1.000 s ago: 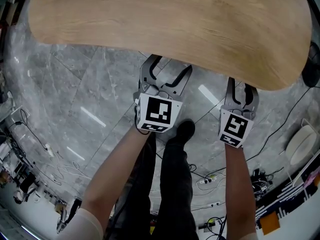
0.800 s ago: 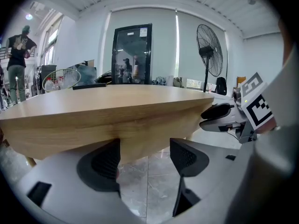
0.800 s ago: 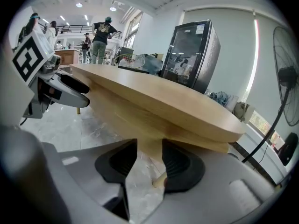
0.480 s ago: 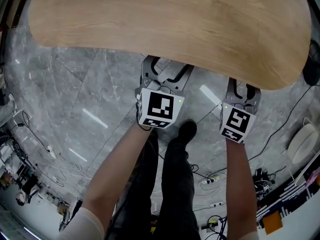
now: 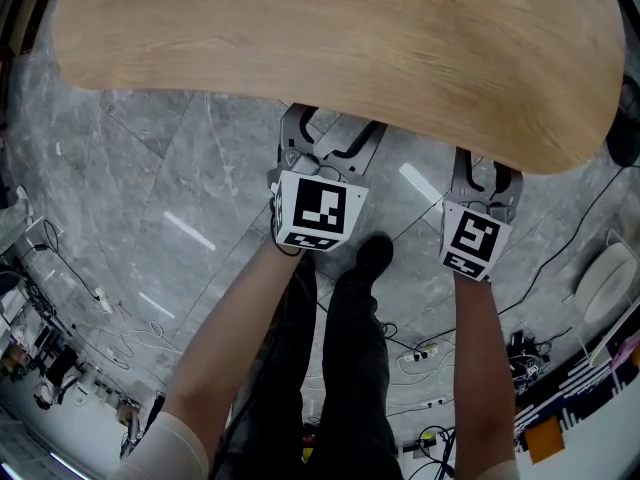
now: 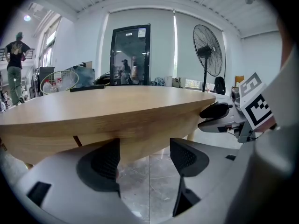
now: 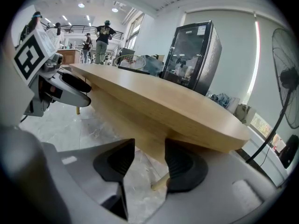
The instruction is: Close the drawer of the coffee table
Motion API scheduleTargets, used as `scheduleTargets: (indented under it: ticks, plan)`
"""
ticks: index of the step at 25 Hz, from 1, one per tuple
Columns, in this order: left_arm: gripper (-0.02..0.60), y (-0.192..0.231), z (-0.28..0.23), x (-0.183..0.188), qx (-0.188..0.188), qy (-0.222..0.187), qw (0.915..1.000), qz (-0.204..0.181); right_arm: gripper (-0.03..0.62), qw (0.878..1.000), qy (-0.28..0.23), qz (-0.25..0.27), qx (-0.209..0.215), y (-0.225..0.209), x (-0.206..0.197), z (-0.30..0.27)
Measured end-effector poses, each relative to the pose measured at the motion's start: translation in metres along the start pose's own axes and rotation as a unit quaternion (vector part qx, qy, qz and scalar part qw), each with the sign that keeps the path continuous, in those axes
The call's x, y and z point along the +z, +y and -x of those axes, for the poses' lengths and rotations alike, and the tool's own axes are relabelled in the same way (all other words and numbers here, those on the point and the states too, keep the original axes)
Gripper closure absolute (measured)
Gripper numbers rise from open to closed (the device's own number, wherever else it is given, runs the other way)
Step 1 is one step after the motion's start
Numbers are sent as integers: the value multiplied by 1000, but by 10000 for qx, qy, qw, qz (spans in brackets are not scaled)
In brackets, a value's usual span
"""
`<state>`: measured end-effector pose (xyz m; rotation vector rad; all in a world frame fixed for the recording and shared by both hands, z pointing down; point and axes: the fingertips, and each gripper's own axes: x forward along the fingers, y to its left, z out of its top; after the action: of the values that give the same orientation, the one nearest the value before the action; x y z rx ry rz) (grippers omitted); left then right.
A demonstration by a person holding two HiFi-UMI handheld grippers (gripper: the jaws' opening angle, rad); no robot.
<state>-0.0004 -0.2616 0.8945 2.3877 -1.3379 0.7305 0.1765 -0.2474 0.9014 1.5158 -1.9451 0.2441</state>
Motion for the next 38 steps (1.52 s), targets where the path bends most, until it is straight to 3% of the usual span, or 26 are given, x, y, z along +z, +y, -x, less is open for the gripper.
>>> scheduleTargets:
  ticks: [9, 14, 24, 29, 38]
  plan:
    - [262, -16, 34, -18, -8, 277, 9996, 26, 382, 9995, 203, 33, 238, 18, -3, 29]
    - [264, -22, 60, -4, -84, 326, 9994, 90, 396, 9992, 295, -132, 231, 26, 9, 53]
    - [328, -30, 141, 59, -65, 357, 9989, 287, 464, 9990, 239, -279, 267, 21, 76, 134]
    - [417, -36, 184, 99, 66, 318, 9990, 296, 495, 9987, 128, -421, 241, 9, 116, 178]
    - [492, -36, 258, 192, 279, -102, 9988, 392, 556, 9973, -117, -692, 229, -15, 197, 259]
